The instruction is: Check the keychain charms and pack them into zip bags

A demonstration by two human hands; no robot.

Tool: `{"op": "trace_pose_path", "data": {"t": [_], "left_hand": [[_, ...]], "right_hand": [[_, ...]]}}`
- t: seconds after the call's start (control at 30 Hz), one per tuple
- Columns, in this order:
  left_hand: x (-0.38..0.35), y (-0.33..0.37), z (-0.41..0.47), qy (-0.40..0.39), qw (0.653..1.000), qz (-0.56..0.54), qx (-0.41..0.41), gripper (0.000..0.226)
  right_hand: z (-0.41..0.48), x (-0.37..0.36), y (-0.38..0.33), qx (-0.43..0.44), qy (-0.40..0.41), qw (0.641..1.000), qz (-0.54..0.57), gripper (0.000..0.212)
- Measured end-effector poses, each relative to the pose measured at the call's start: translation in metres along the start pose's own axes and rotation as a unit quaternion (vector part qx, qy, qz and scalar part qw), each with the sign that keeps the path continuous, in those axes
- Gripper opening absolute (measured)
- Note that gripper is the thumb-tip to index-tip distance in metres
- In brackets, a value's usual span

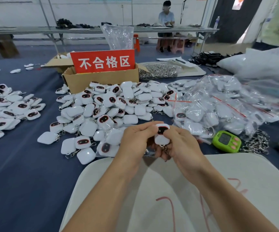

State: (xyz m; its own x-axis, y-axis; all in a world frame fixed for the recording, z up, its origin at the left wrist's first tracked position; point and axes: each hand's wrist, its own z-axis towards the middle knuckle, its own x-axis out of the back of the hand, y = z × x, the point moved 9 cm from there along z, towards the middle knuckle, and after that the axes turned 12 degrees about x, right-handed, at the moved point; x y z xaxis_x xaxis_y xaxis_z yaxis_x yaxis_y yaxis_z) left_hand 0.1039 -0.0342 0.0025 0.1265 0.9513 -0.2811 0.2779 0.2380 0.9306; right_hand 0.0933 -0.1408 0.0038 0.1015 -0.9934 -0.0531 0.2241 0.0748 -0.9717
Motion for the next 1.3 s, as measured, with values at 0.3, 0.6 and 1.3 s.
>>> {"op": "trace_pose_path", "data": {"t": [0.3,0.6,1.3], "left_hand": [[0.001,-0.003,0.007,-0.025,0.999,0.039,0.004,0.026],[0.009,-0.001,0.008,0.015,1.000,0.022,-0.010,0.018],[0.031,0.022,-0.007,0.161,0.979,0.081,-0.095,0.029]], "right_hand": [[0.003,0.001,0.007,-0.014,0.006,1.000,-0.020,0.024],[0.002,-0.009,0.006,-0.013,-0.052,0.998,0.023,0.023],[0.006,0.028,-0.004,0.049,0.095,0.994,0.002,0.019]]}}
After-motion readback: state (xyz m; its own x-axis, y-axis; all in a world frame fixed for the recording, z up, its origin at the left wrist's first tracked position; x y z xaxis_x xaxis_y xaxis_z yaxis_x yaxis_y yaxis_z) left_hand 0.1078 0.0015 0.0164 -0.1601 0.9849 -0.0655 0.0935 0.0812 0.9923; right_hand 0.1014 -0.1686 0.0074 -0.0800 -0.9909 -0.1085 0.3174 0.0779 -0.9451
